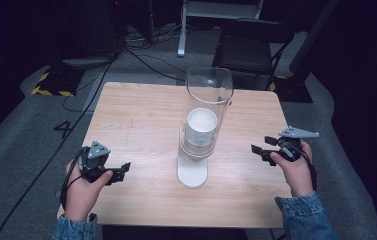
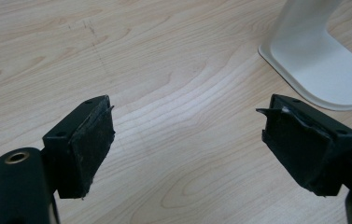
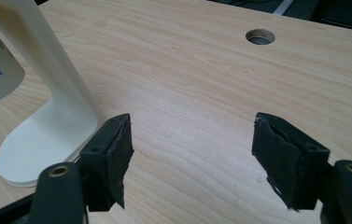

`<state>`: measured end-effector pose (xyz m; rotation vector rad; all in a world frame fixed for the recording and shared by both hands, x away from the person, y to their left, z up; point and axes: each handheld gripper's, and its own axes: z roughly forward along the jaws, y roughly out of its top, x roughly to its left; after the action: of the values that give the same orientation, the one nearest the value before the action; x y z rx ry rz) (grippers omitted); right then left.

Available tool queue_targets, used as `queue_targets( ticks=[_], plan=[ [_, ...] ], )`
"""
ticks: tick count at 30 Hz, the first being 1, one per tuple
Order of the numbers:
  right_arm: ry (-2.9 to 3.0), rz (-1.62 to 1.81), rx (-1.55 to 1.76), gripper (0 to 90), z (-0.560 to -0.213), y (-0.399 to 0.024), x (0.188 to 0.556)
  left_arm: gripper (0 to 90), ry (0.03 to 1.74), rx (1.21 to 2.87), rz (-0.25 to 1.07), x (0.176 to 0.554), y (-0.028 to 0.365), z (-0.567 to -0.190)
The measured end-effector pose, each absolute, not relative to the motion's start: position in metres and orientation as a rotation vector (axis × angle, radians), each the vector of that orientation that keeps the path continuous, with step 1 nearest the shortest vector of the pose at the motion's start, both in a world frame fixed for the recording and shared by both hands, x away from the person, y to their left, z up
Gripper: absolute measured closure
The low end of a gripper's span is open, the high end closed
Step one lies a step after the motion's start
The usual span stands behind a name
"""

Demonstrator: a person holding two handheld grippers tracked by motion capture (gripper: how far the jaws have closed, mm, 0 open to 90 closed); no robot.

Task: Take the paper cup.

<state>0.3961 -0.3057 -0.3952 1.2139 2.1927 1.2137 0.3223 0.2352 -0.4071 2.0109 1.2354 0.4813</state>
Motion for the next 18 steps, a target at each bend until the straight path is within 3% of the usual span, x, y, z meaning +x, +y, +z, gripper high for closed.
queue_targets(
  ticks=[18],
  plan=[
    [2.222, 1.298, 1.174, 29.8, -0.39, -0.301, 0.384, 16.4, 1.209, 2.017, 0.464, 0.329, 0.228, -0.406]
  ],
)
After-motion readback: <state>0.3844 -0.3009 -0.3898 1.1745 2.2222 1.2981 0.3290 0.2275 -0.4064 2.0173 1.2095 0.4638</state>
